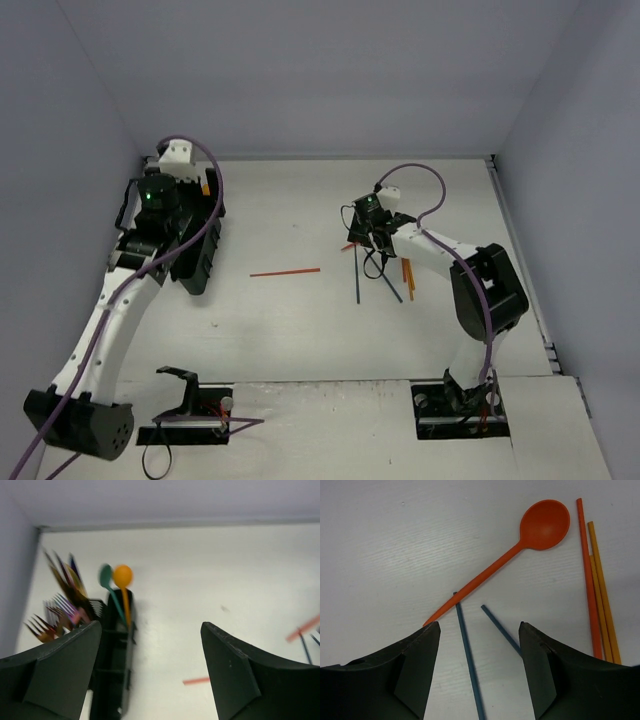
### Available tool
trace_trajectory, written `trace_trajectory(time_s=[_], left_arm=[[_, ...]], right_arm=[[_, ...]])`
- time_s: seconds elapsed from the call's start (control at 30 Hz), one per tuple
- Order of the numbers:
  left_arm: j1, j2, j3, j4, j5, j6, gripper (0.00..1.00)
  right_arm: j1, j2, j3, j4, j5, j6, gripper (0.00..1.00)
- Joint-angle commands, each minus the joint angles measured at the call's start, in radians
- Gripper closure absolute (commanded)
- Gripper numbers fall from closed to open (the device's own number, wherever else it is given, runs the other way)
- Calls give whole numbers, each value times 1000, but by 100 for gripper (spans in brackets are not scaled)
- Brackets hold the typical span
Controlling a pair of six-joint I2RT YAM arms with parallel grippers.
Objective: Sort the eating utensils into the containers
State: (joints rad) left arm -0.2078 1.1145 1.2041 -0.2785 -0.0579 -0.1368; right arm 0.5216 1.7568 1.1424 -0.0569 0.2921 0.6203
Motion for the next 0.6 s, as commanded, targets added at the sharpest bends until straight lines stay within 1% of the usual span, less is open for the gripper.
trace_trajectory(time_s=[0.0, 0.1, 0.2, 0.37, 0.57], left_arm=[[-2, -104, -145, -15, 234, -92, 22], [-3, -142, -213, 16, 259, -84, 22], [-2, -152, -262, 9, 272, -84, 22], [-2, -152, -262, -1, 282, -76, 22], [-1, -152, -265, -2, 285, -81, 22]], right_arm=[[-25, 71, 94, 2, 85, 105, 39], [-33, 112, 131, -9, 104, 130, 41], [-43, 158, 162, -14, 115, 154, 42], [-62, 236, 206, -15, 114, 174, 44], [-68, 296, 264, -17, 107, 177, 54]])
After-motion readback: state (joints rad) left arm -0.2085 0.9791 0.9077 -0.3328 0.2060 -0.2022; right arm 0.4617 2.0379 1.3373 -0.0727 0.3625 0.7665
